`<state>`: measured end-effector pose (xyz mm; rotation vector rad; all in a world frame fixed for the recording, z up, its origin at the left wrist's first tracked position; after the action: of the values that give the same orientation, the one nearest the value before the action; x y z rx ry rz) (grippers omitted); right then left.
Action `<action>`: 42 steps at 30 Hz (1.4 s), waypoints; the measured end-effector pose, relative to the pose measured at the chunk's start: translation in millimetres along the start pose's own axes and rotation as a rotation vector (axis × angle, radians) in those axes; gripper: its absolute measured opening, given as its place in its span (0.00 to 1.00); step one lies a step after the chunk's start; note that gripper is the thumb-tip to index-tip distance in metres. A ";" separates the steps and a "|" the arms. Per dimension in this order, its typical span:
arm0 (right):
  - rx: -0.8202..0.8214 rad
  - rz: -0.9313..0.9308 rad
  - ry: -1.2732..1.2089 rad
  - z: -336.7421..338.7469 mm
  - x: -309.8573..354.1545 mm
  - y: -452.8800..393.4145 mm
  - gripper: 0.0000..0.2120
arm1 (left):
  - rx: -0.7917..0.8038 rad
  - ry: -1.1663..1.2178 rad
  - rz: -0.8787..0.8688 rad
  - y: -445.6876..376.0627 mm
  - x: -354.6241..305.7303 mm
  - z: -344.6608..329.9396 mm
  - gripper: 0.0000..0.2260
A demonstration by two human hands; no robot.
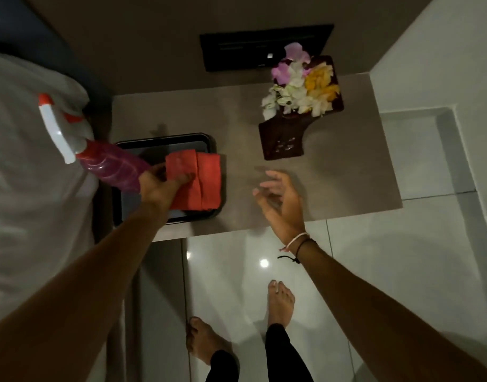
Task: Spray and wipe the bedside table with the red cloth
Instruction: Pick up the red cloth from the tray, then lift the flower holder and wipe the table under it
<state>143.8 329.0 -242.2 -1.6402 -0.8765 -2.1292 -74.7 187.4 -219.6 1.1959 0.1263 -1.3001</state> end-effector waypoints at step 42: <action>-0.375 -0.512 -1.134 58.4 32.1 8.0 0.28 | 0.151 -1.347 -1.327 30.8 -251.1 -150.1 0.33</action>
<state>183.3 363.8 -200.5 -3.1998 -1.3278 -1.5152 -59.4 456.3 -101.5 -0.0413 -0.2217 -3.0452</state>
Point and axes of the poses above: each hand's wrist, its own y-axis away from the middle knuckle, its own z-axis out of the back of the hand, x = y × z, the point moved 1 cm from there along -y, towards the middle knuckle, and after that the axes turned 6 degrees about -y, right-handed, at the moved point
